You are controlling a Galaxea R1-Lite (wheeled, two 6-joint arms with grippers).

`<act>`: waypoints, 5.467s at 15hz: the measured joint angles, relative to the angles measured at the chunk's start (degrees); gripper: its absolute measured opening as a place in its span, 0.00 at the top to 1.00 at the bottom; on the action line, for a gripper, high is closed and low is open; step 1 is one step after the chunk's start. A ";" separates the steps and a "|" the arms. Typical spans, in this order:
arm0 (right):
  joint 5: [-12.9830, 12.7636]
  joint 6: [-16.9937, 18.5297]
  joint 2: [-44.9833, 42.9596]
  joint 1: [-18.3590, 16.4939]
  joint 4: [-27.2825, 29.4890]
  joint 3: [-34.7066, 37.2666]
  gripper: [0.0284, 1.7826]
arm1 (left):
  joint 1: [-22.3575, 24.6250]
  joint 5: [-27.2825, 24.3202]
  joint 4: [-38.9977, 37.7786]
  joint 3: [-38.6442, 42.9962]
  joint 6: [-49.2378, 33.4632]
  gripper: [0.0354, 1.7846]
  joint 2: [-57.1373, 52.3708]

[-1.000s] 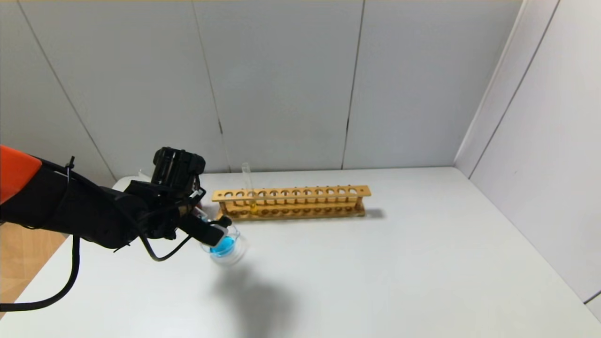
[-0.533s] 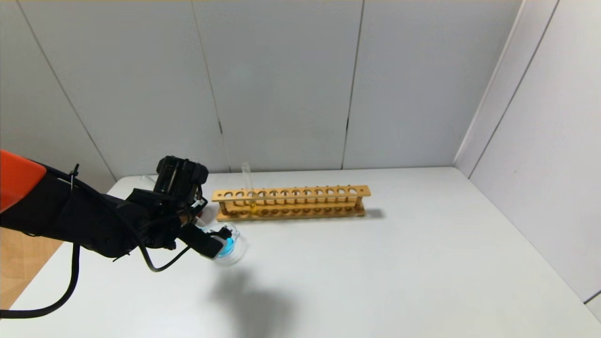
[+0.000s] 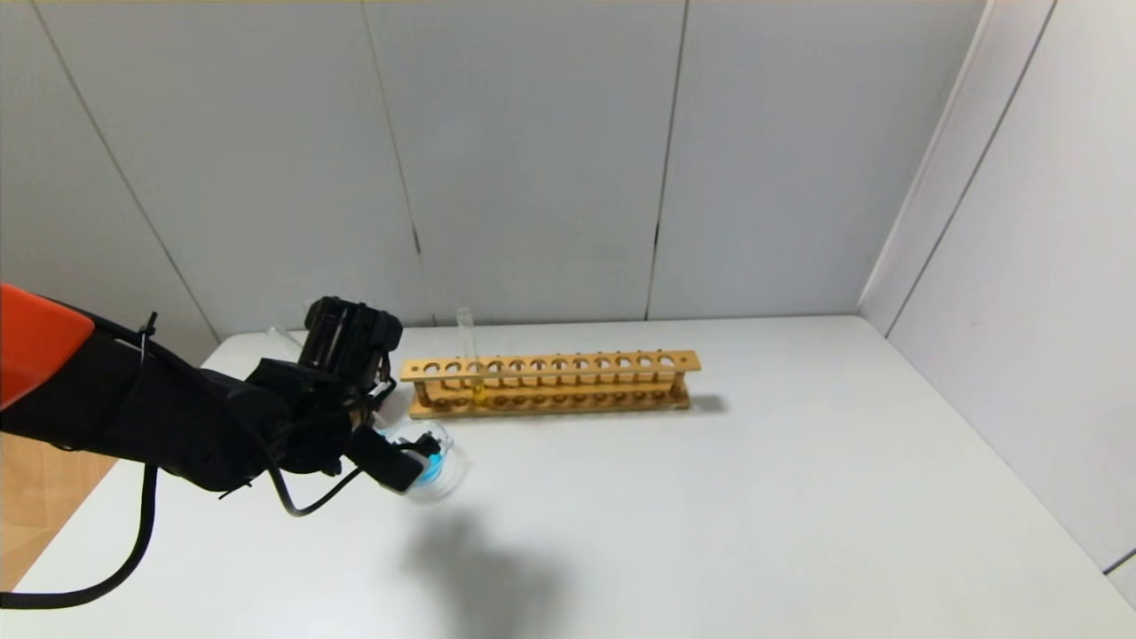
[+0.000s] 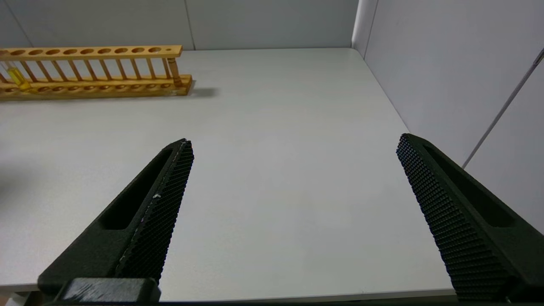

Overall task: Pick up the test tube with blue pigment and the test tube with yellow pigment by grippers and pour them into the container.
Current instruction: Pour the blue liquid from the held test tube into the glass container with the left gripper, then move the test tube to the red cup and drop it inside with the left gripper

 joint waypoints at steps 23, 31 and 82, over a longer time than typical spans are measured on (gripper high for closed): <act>0.00 0.00 0.00 0.00 0.00 0.00 0.02 | -1.38 4.90 -0.29 2.04 7.49 0.84 -4.95; 0.02 -0.02 0.00 0.00 0.00 0.00 0.02 | -2.71 7.05 -0.33 -0.82 7.63 0.84 -2.72; 0.00 -0.02 0.00 0.00 0.00 0.00 0.02 | 8.37 -20.58 -8.37 -1.13 -108.67 0.84 -17.91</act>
